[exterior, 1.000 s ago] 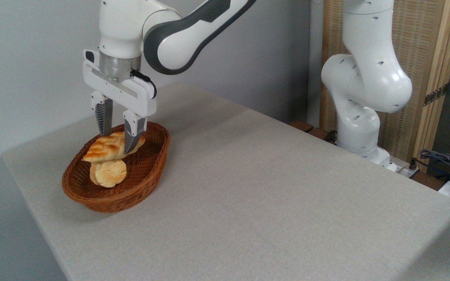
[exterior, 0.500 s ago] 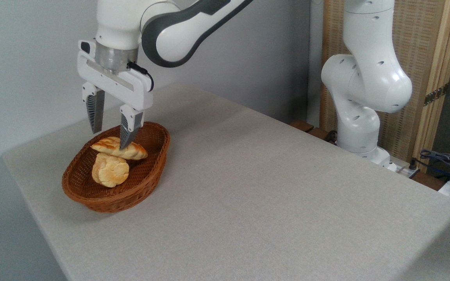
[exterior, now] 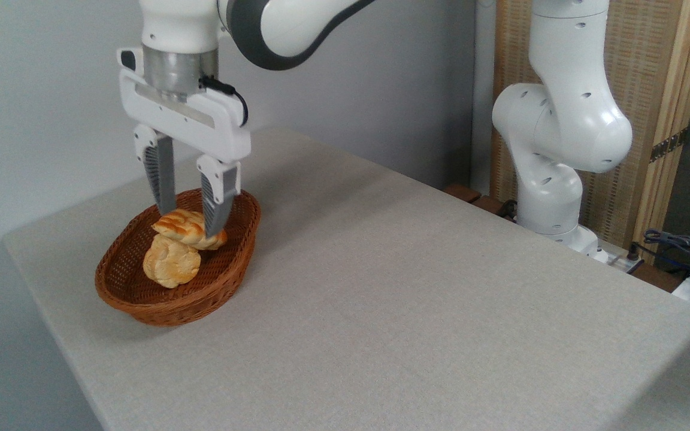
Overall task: Put bread into the basket
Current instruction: 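Raise the open gripper up away from the basket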
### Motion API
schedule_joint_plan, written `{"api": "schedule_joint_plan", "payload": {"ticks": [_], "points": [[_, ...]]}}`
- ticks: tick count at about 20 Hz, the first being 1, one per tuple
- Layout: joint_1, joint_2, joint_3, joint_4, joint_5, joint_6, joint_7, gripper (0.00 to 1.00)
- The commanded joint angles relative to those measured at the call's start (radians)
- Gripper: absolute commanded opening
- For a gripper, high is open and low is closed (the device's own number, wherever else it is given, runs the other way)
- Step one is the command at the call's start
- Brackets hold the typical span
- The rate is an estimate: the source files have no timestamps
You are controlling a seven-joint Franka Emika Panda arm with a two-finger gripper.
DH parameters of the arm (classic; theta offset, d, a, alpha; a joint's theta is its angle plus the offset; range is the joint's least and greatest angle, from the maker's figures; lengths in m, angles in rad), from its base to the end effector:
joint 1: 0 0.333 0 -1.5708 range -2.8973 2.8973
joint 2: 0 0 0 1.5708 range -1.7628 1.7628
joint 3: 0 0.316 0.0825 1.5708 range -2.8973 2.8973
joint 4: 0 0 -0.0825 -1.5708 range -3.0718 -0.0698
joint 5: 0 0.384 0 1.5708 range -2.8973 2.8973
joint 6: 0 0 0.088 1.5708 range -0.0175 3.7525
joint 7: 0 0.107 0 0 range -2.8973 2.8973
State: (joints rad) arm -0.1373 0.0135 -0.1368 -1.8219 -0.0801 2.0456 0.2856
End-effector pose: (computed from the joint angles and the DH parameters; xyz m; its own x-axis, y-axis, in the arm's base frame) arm 0.5644 -0.1628 0.5410 0.8422 -0.4916 0.2212 -0.5075 -0.8615 0.0175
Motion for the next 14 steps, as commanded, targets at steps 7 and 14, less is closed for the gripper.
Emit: {"api": "schedule_joint_plan", "payload": {"ticks": [7, 14], "points": [[-0.005, 0.008, 0.109, 0.012, 0.069, -0.163, 0.398, 1.0], [-0.004, 0.006, 0.141, 0.012, 0.066, -0.2, 0.507, 1.0]]}}
